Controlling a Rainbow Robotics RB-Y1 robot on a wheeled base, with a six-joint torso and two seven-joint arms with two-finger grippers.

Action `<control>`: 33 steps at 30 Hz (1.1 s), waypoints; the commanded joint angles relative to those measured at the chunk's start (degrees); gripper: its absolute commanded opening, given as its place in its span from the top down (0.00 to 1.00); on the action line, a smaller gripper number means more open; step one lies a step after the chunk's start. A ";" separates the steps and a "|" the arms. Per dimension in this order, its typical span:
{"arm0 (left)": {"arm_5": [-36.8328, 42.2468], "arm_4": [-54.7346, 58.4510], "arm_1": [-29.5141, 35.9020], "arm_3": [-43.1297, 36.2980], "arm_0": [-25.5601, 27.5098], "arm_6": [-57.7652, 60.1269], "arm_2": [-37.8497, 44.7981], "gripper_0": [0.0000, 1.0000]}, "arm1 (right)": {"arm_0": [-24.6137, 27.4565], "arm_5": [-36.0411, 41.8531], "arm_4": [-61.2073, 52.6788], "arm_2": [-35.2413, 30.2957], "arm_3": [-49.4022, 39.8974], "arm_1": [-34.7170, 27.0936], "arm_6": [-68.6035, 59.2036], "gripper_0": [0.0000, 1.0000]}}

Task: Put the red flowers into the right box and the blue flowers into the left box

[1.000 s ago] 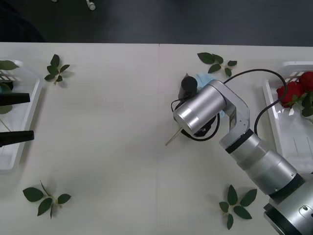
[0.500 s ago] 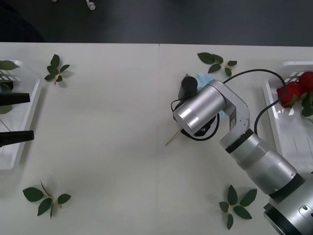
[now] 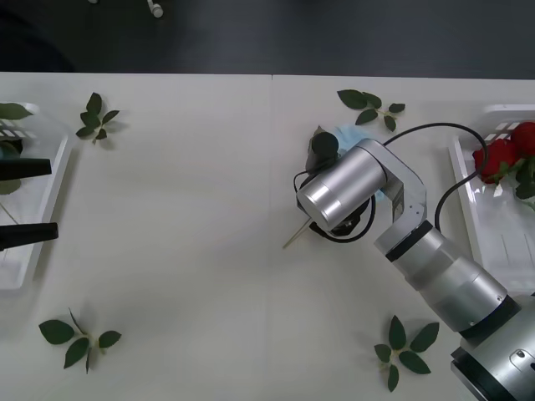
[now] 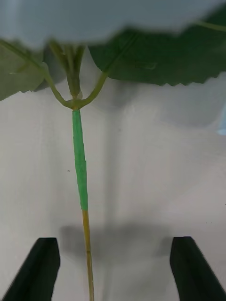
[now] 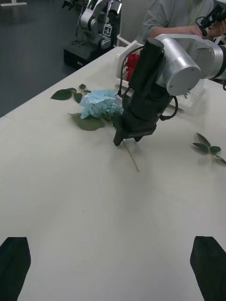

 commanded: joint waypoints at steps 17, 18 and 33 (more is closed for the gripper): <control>0.17 0.88 1.14 -1.70 -1.01 0.93 -0.77 0.00 | -1.67 0.32 -0.49 0.28 1.48 0.90 0.07 0.97; 0.17 0.88 1.14 -1.70 -1.01 0.93 -0.77 0.00 | -1.67 0.41 -0.58 0.28 1.48 0.99 0.15 1.00; 0.17 0.88 1.14 -1.70 -1.01 0.93 -0.77 0.00 | -1.93 7.97 -7.87 -0.95 -12.23 -5.25 1.82 1.00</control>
